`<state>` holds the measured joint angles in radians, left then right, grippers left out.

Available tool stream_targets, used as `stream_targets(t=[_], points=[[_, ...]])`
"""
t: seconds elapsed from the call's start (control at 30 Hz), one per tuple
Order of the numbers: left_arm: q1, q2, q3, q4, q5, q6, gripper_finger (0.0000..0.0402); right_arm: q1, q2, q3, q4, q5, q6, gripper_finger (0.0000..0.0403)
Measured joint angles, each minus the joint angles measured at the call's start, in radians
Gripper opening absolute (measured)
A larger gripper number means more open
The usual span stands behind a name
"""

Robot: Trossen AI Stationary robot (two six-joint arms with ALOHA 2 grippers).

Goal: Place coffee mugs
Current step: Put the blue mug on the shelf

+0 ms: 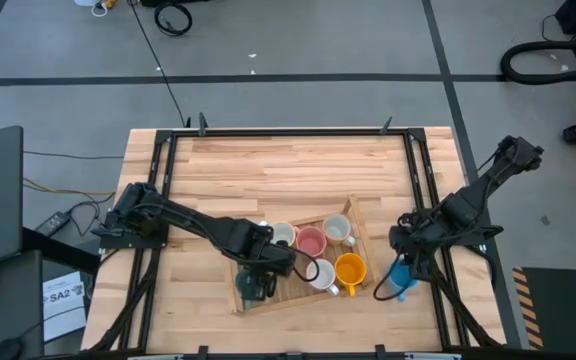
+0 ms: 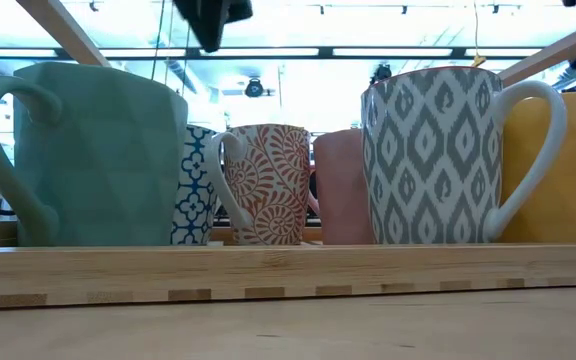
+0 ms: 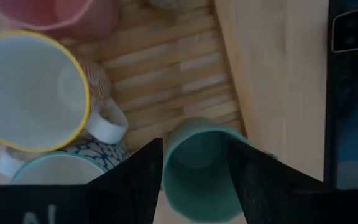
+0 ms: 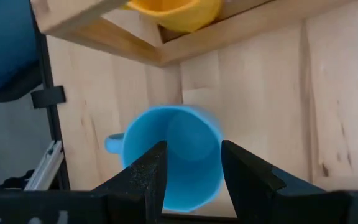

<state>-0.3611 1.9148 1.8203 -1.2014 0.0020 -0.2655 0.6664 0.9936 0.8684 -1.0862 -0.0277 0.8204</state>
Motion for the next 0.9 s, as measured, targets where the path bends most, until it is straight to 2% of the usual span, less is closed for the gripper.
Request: stream_targets(t=[0.57, 0.9], points=[[0.0, 0.0, 0.178, -0.046, -0.006, 0.027, 0.0185, 0.008, 0.0, -0.173, 0.017, 0.0, 0.027, 0.0157], [-0.017, -0.061, 0.193, -0.104, -0.017, 0.062, 0.0185, 0.008, 0.001, -0.219, 0.083, -0.003, 0.028, 0.0157]])
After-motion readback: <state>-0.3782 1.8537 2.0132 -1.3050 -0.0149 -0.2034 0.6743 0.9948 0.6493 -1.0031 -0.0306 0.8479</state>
